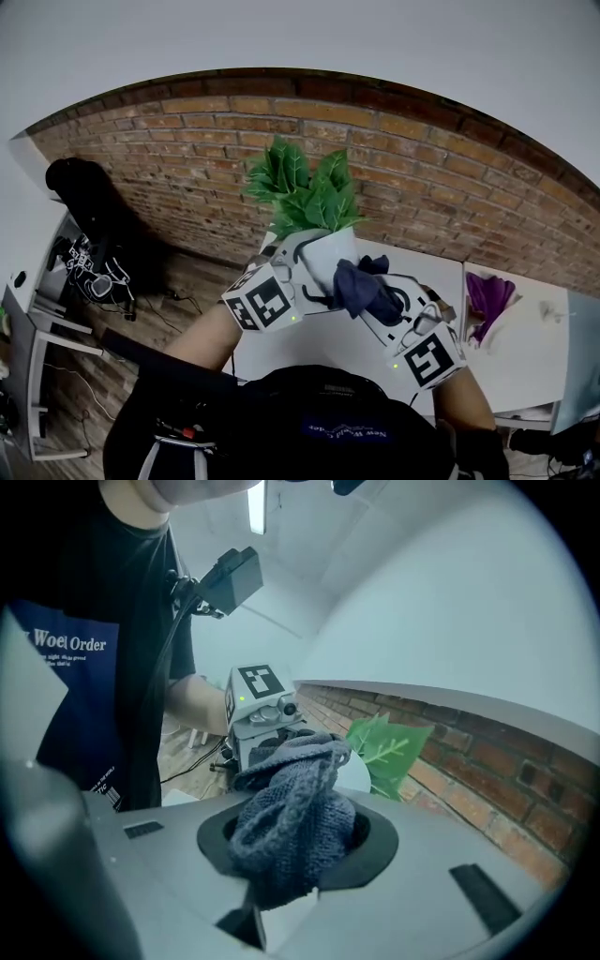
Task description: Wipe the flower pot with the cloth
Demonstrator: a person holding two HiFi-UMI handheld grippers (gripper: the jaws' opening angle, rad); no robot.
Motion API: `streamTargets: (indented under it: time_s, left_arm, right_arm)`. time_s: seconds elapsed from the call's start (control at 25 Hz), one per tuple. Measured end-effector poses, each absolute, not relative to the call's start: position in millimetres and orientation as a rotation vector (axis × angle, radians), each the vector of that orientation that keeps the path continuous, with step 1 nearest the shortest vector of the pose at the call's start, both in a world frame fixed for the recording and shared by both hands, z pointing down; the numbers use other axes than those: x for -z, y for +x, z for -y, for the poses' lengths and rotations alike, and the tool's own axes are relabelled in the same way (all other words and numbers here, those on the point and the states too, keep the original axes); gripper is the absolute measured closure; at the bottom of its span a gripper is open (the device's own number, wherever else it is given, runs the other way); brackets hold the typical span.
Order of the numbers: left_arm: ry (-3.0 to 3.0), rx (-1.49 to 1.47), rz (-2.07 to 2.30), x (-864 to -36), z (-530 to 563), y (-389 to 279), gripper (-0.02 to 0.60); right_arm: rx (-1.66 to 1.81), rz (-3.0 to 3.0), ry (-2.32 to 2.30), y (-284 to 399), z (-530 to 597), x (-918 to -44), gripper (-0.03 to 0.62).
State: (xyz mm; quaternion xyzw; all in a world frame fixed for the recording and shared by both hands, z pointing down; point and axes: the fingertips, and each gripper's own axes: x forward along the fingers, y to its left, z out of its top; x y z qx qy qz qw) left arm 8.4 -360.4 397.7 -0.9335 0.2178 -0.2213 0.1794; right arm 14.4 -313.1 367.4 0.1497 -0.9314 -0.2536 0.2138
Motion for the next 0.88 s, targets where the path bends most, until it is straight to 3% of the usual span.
streamTargets:
  time_s: [0.68, 0.88]
  left_arm:
    - [-2.689, 0.411, -0.463, -364, 335, 17, 0.063]
    - [-2.774, 0.228, -0.386, -344, 322, 24, 0.063]
  right_arm:
    - [0.485, 2.637, 0.578, 52, 350, -378, 0.493]
    - [0.469, 2.615, 0.532, 47, 348, -398, 0.493]
